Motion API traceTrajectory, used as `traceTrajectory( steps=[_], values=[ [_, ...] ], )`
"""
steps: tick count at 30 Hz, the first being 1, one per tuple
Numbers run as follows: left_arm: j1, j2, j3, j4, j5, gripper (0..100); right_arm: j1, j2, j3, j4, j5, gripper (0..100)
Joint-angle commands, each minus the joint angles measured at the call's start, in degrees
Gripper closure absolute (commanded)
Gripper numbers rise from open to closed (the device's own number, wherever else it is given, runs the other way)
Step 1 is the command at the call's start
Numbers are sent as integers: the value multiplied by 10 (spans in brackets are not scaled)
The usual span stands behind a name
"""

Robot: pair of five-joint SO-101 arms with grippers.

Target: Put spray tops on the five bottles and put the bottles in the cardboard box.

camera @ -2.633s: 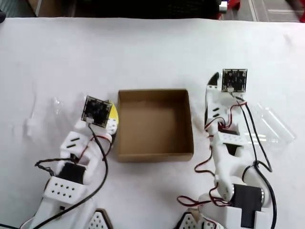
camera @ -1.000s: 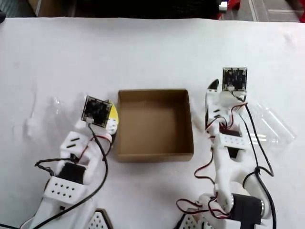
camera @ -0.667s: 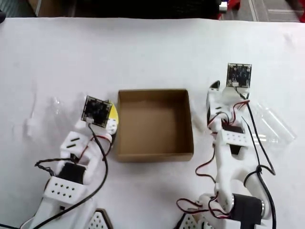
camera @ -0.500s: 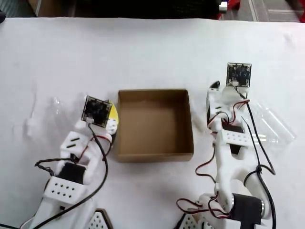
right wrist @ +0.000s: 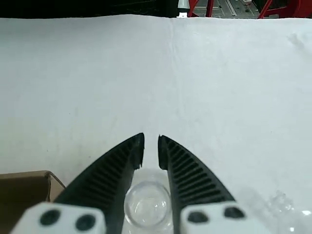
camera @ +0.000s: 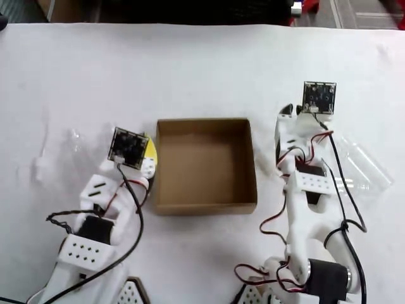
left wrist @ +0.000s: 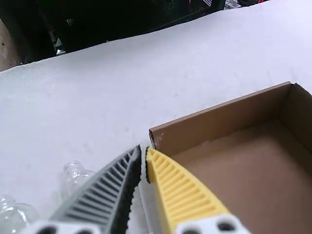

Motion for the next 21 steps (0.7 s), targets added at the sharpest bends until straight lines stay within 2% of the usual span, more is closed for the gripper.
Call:
traceTrajectory(
  steps=[1,15,21],
  values=[
    [8,-13,-9,-16,-6,975,6,-20,-30,0,0,978],
    [7,-11,-5,-33,-6,975,21,-22,-60,12,-1,980],
    [5,-11,-5,-33,-6,976,9,-42,-168,182,-5,980]
  ],
)
